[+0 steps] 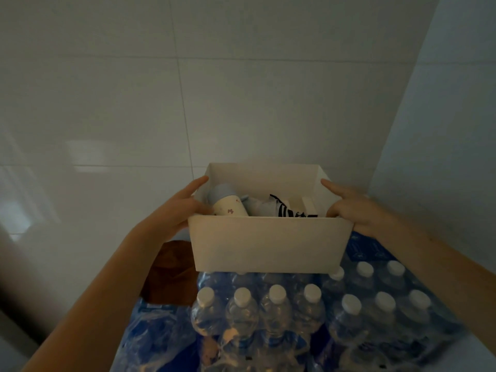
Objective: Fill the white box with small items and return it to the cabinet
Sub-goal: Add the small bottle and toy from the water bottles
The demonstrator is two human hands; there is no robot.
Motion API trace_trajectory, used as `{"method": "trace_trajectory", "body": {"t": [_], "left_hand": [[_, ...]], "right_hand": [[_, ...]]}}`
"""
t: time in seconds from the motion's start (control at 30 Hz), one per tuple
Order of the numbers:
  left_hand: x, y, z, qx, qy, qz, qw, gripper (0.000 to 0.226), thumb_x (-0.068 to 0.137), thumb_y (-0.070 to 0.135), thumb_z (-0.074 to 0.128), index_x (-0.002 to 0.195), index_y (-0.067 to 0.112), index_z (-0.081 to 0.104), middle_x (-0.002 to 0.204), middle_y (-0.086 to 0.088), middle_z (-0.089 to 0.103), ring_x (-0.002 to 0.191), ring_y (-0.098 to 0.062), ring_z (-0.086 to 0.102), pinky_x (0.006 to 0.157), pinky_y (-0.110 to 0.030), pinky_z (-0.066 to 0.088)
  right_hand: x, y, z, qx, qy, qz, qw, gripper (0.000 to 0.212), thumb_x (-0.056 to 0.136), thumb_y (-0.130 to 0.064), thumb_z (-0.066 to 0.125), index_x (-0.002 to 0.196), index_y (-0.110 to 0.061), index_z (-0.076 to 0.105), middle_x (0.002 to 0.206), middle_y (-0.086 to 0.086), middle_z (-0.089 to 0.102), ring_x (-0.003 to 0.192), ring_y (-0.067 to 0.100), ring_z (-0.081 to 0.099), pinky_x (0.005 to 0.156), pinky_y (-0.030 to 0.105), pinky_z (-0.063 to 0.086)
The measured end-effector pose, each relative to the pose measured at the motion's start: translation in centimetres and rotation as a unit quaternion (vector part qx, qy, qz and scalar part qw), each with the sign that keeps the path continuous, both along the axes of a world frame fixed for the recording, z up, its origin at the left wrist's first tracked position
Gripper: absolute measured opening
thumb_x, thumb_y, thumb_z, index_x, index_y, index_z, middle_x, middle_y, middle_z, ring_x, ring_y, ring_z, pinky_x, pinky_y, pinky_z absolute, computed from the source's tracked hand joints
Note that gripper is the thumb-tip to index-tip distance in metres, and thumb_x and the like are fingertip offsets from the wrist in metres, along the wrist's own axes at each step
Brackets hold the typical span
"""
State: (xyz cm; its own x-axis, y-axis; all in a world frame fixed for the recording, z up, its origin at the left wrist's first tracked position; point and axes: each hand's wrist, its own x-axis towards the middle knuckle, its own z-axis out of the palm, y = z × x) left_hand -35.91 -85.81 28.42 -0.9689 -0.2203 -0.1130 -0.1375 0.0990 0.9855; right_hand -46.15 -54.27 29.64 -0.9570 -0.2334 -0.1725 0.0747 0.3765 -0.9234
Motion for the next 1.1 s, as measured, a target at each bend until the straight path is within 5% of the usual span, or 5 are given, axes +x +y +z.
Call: {"method": "trace_trajectory", "body": {"t": [0.23,0.43,0.63,0.93,1.1], "left_hand": [[2.1,1.0,0.0,-0.005,0.051,-0.003,0.999,0.088,0.077,-0.019,0.057,0.141,0.039,0.04,0.112,-0.002,0.061,0.083,-0.019,0.07,0.057,-0.027,0.054],[3.4,2.0,0.8,-0.023,0.121,0.023,0.992,0.09,0.075,-0.02,0.055,0.134,0.048,0.046,0.111,0.003,0.066,0.094,-0.022,0.067,0.064,-0.031,0.053],[6.5,2.2,1.4,-0.034,0.155,0.064,0.985,0.091,0.074,-0.022,0.054,0.128,0.05,0.051,0.112,0.001,0.066,0.097,-0.026,0.066,0.072,-0.041,0.056],[16.3,-2.7,1.7,-0.043,0.172,0.169,0.969,0.087,0.065,-0.011,0.062,0.13,0.047,0.052,0.107,-0.003,0.071,0.085,-0.027,0.071,0.057,-0.03,0.056],[23.1,-6.8,1.7,-0.097,0.169,0.269,0.943,0.088,0.075,-0.02,0.054,0.128,0.05,0.051,0.104,0.014,0.071,0.09,-0.019,0.069,0.063,-0.032,0.06]], "right_hand": [[1.4,1.7,0.2,0.005,0.065,0.019,0.998,0.093,0.077,0.024,0.047,0.146,-0.036,0.031,0.159,-0.002,0.013,0.142,0.018,0.017,0.068,0.012,0.038],[3.3,3.5,2.2,0.004,0.154,0.057,0.987,0.1,0.072,0.02,0.059,0.146,-0.04,0.029,0.157,-0.009,0.019,0.138,0.008,0.018,0.101,0.022,0.026],[4.5,2.6,2.7,-0.011,0.189,0.092,0.978,0.1,0.072,0.022,0.059,0.147,-0.037,0.03,0.155,-0.01,0.022,0.125,-0.002,0.02,0.099,0.017,0.024],[5.6,-6.3,2.3,-0.036,0.215,0.214,0.952,0.101,0.07,0.021,0.061,0.146,-0.037,0.031,0.154,-0.009,0.025,0.126,-0.002,0.023,0.105,0.02,0.032],[7.7,-14.9,1.6,-0.07,0.219,0.292,0.928,0.1,0.07,0.023,0.06,0.146,-0.035,0.031,0.152,-0.009,0.027,0.122,-0.002,0.027,0.063,-0.007,0.035]]}}
